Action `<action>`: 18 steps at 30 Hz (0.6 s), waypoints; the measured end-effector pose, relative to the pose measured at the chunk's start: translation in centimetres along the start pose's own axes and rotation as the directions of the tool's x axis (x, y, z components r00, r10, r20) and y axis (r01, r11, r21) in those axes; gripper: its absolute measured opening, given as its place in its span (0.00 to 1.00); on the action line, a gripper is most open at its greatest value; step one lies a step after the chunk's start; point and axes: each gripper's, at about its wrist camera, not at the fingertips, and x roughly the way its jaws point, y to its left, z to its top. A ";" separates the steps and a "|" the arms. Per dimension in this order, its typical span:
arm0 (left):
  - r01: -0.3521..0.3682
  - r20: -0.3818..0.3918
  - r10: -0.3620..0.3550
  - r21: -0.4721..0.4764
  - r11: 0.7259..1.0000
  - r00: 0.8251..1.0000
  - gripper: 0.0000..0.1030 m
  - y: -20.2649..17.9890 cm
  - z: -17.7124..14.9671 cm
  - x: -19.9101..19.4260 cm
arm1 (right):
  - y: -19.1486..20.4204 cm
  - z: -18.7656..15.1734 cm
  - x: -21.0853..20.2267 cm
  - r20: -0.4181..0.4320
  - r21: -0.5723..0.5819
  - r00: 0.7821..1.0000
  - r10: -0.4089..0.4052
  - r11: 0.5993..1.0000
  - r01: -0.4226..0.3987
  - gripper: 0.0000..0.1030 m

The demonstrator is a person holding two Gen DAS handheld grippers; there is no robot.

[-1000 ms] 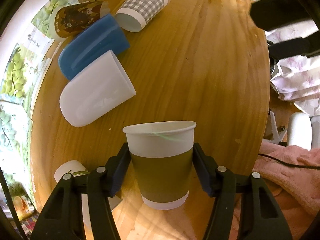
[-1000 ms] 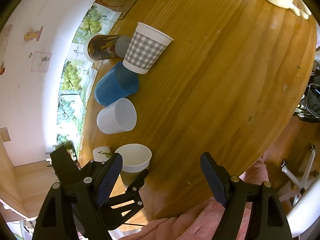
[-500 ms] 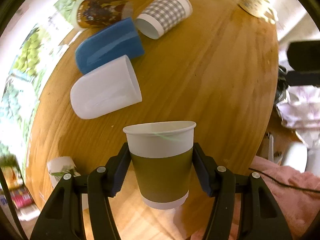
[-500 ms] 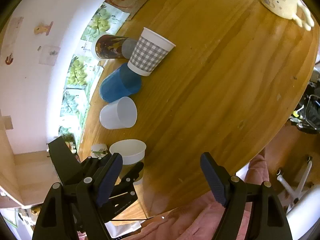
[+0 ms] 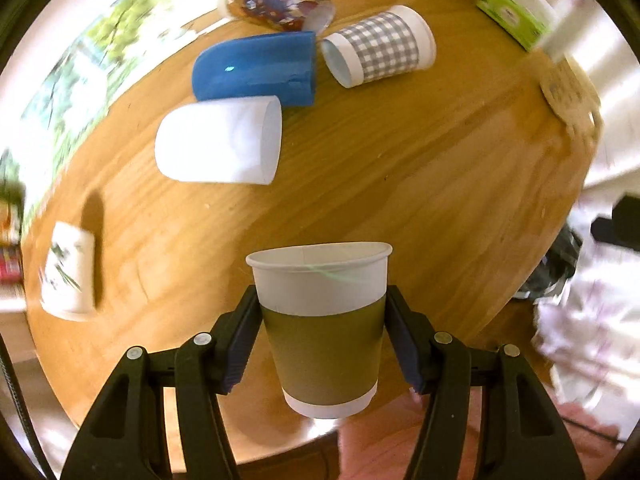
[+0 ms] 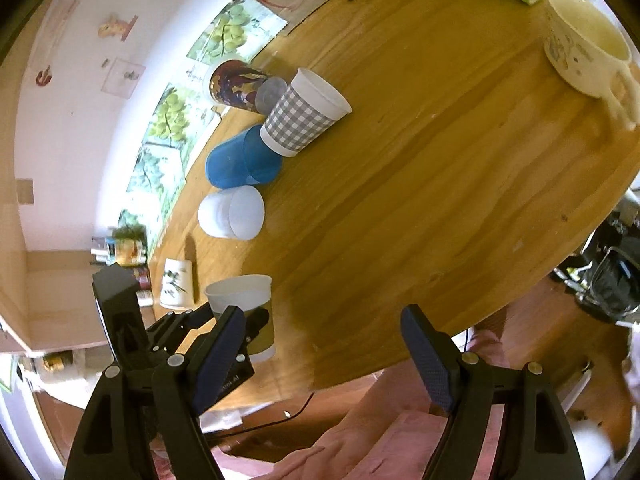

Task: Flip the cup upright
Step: 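Lift the brown-sleeved cup off the desk with the left gripper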

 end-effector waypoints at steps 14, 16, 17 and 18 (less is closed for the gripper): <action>0.099 0.039 -0.092 -0.436 0.894 0.995 0.63 1.1 -0.8 1.3 | -0.5 2.1 -0.5 -0.104 -0.217 0.992 -0.069 0.975 0.045 0.78; 0.104 0.047 -0.093 -0.481 0.870 0.995 0.63 1.4 -1.0 1.6 | -0.7 2.3 -0.5 -0.115 -0.239 0.990 -0.078 0.970 0.049 0.78; 0.106 0.051 -0.093 -0.504 0.857 0.994 0.63 1.4 -1.1 1.8 | -0.6 2.4 -0.4 -0.121 -0.251 0.989 -0.085 0.967 0.052 0.78; 0.106 0.053 -0.093 -0.519 0.848 0.994 0.63 1.6 -0.9 1.9 | -0.5 2.6 -0.3 -0.127 -0.268 0.988 -0.093 0.962 0.057 0.78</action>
